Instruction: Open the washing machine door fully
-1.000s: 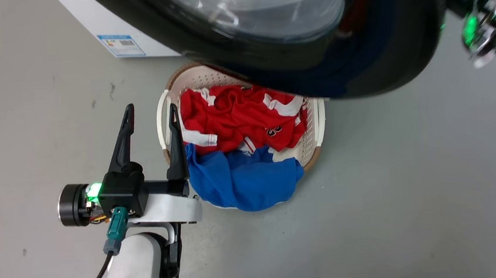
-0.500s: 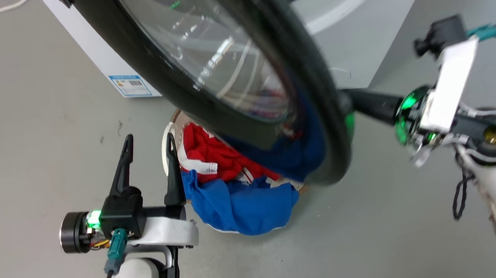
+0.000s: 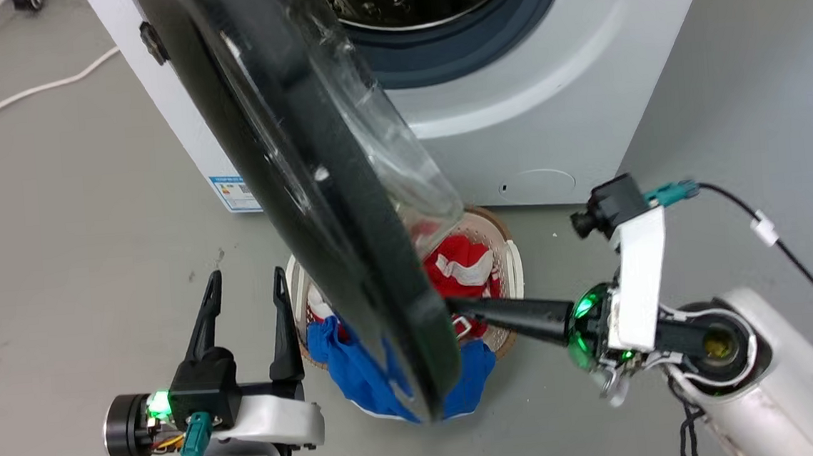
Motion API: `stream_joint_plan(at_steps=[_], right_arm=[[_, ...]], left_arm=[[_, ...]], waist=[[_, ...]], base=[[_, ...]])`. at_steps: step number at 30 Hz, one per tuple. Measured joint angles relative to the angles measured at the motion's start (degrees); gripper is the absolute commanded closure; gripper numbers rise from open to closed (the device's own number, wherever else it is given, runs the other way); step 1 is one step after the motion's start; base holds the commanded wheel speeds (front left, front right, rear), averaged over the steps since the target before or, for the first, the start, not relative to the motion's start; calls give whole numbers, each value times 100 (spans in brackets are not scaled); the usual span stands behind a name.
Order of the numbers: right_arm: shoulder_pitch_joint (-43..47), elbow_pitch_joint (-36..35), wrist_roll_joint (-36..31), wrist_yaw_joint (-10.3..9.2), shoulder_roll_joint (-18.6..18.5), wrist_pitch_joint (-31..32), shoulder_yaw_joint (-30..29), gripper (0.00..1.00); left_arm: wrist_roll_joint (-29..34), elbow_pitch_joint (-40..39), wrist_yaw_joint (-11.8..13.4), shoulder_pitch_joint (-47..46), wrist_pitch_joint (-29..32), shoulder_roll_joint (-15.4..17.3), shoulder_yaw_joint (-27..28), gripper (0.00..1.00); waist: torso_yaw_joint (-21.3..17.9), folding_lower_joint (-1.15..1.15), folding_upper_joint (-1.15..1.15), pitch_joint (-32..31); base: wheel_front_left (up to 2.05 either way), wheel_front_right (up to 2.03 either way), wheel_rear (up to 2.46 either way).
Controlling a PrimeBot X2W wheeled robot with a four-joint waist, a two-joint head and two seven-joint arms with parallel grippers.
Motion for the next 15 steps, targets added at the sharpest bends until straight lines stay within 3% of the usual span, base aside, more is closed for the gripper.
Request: stream_joint_plan(at_steps=[15], right_arm=[[670, -59, 99, 0, 44, -219, 353, 100]], left_arm=[[-2, 75, -1, 443, 0, 0, 67, 0]], waist=[[7, 0, 0, -542]], base=[[0, 0, 0]])
